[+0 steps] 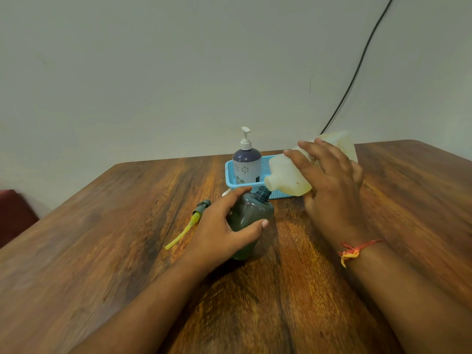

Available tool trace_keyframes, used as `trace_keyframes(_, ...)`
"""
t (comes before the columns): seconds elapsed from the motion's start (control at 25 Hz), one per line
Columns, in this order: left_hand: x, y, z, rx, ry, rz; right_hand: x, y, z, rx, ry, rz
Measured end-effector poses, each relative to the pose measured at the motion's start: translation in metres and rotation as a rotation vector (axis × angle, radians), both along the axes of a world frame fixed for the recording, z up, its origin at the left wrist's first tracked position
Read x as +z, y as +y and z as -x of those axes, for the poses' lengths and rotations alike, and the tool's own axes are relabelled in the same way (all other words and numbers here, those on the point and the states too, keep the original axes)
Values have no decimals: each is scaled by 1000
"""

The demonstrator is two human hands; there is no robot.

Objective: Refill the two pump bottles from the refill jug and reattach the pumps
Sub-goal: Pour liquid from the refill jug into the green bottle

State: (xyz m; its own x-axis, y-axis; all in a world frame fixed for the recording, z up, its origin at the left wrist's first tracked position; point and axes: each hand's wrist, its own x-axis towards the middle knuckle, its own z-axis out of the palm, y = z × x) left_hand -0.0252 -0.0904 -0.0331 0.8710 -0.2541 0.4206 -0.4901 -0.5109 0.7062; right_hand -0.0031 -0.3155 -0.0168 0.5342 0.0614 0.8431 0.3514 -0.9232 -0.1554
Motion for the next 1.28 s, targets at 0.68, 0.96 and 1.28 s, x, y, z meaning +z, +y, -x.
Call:
trace_keyframes(0.68, -4, 2, -2, 4, -11, -6, 1, -1, 2, 4, 6, 19)
trace_keyframes(0.96, -4, 2, -2, 0, -28, 1, 2, 1, 3, -2, -6, 32)
trace_keyframes(1.28, -5, 2, -3, 9, -17, -6, 4, 1, 5, -9, -21, 49)
